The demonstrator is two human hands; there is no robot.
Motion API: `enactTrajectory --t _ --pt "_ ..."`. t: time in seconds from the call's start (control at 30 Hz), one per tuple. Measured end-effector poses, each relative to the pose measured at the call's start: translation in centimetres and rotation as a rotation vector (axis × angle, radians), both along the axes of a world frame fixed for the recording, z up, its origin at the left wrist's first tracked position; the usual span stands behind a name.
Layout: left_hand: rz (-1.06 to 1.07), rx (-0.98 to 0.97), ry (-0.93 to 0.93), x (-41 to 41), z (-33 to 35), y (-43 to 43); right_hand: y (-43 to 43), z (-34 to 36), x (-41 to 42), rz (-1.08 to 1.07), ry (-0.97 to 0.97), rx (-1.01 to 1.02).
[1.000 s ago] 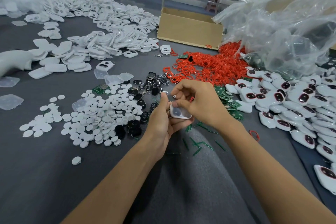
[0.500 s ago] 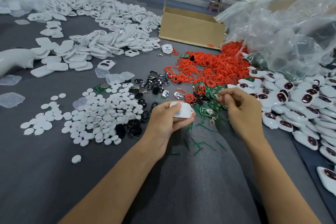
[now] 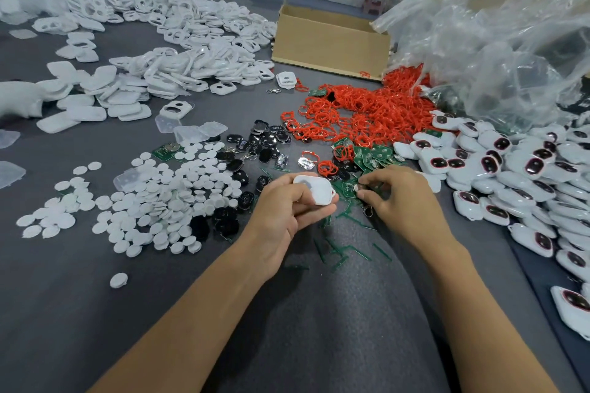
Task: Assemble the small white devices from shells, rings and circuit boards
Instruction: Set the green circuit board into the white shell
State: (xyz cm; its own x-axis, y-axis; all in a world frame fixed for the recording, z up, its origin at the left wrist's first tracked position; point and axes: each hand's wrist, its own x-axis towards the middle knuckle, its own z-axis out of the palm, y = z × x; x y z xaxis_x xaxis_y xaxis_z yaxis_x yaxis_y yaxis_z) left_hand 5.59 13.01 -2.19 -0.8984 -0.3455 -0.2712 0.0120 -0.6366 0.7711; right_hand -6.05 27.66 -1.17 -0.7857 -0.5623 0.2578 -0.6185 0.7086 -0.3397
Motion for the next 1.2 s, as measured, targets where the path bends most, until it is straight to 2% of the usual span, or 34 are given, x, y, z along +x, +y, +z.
enactTrajectory --t 0.23,0.37,0.43,0.53,0.67,1.2 --pt "0.004 0.012 0.017 0.2 0.2 0.1 0.0 0.0 0.1 0.026 0.037 0.003" --pt "0.020 0.081 0.008 0.0 0.4 0.1 -0.5 0.9 1.2 0.136 0.076 -0.239" --pt "0.026 0.149 0.015 0.0 0.5 0.0 -1.2 1.3 2.3 0.230 0.095 -0.289" --pt "0.015 0.157 0.031 0.0 0.3 -0.2 -2.1 1.1 3.5 0.308 0.111 -0.236" --pt "0.020 0.145 0.011 -0.1 0.1 -0.3 -2.5 0.7 3.9 0.304 0.156 -0.165" --pt "0.017 0.109 -0.010 -0.2 0.5 0.0 -2.8 0.4 4.2 0.265 0.149 -0.145"
